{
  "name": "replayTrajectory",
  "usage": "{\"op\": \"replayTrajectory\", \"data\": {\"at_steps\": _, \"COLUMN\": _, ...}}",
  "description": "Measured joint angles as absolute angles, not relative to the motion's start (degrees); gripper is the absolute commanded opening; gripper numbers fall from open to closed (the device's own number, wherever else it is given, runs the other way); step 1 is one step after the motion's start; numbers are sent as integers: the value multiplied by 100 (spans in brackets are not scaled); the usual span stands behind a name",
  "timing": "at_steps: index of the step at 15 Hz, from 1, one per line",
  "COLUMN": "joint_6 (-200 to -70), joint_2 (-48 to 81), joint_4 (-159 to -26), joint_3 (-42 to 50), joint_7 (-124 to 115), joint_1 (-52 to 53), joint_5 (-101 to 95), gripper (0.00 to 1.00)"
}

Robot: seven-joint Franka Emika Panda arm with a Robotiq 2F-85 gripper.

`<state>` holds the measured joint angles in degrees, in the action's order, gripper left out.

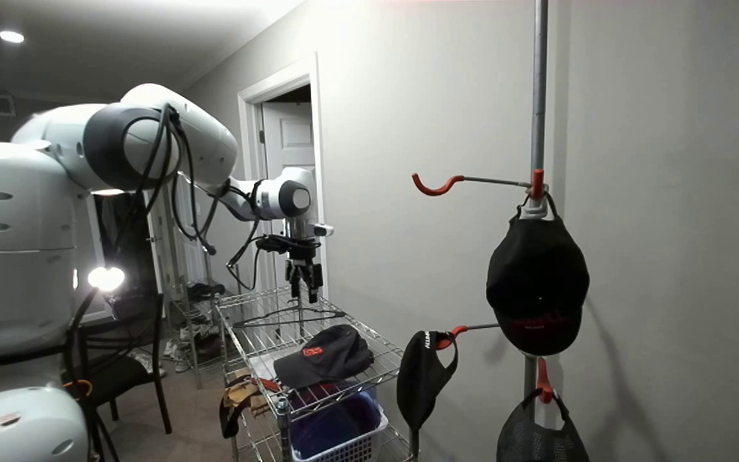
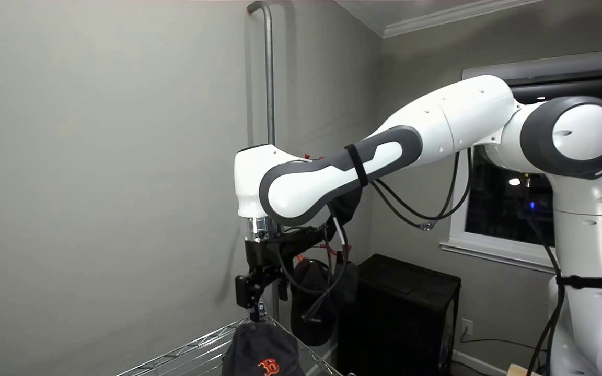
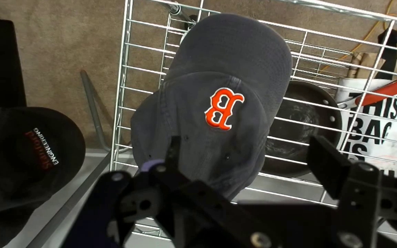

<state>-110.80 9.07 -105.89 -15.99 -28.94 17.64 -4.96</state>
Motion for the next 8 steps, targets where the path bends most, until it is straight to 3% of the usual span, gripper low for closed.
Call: {"op": "replayTrajectory", "data": {"at_steps": 8, "joint_6": -11132, "joint_2": 757, "joint_4": -10589, "joint_3": -1543, "joint_7": -2894, "joint_1": 1764, "joint_5": -473, "gripper": 100}}
